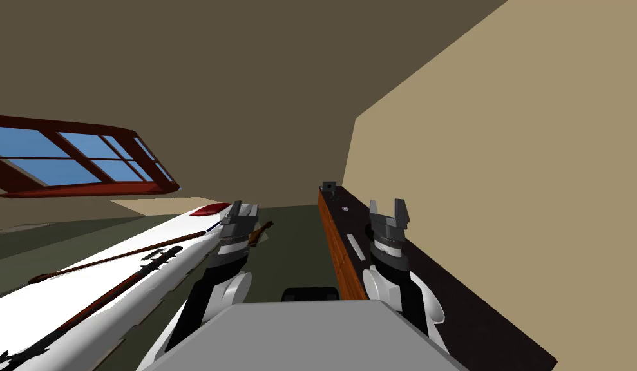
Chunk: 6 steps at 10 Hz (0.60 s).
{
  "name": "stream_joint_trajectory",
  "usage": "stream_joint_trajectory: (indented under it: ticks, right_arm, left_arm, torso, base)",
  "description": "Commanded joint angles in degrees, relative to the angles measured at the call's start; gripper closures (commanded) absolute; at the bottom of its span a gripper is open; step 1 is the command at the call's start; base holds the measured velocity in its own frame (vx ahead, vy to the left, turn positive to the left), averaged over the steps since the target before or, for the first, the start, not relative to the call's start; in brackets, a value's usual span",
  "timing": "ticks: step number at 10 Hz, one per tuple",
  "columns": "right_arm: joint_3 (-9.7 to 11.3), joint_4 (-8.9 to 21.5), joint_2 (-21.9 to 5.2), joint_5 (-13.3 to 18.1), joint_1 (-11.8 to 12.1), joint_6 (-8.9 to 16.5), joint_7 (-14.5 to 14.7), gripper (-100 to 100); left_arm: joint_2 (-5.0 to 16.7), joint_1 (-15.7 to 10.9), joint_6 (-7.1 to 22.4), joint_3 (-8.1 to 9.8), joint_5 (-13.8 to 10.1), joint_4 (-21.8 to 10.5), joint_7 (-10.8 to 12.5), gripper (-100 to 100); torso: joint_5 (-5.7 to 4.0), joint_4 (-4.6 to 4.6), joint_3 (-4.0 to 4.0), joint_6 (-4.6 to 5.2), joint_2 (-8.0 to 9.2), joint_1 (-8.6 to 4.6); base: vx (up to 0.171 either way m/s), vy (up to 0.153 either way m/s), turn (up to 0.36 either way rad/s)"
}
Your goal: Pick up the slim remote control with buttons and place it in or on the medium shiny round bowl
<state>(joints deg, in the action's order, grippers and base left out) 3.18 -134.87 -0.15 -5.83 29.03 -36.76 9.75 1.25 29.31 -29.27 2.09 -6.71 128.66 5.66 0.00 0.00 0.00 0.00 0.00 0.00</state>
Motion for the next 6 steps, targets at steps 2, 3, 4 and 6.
stream_joint_trajectory:
  ticks: [2,3,4,6]
  right_arm:
    - [-0.84,1.57,-2.64,-0.97,0.05,2.58,-1.03,-100]
    - [-1.24,2.35,-3.61,-1.46,0.08,3.84,-1.54,-100]
    - [-1.7,3.27,-4.62,-2.03,0.11,5.33,-2.14,-100]
    - [-2.8,5.51,-6.69,-3.42,0.18,8.8,-3.58,-100]
  left_arm:
    - [0.0,0.0,0.0,0.0,0.0,0.0,0.0,0]
    - [0.0,0.01,0.0,0.0,0.0,0.0,0.0,0]
    - [0.0,0.01,0.0,0.0,0.0,0.0,0.0,0]
    - [0.0,0.01,0.0,0.0,0.0,0.0,0.0,0]
  torso:
    - [0.0,-0.02,-0.04,0.0,-0.07,0.04]
    - [0.02,-0.03,-0.09,0.0,-0.16,0.08]
    - [0.02,-0.05,-0.12,0.0,-0.2,0.11]
    - [0.02,-0.08,-0.2,0.0,-0.35,0.1]
  base:
    - [0.037,0.024,-0.023]
    - [0.055,0.032,-0.023]
    - [0.076,0.028,-0.028]
    - [0.086,0.031,-0.029]
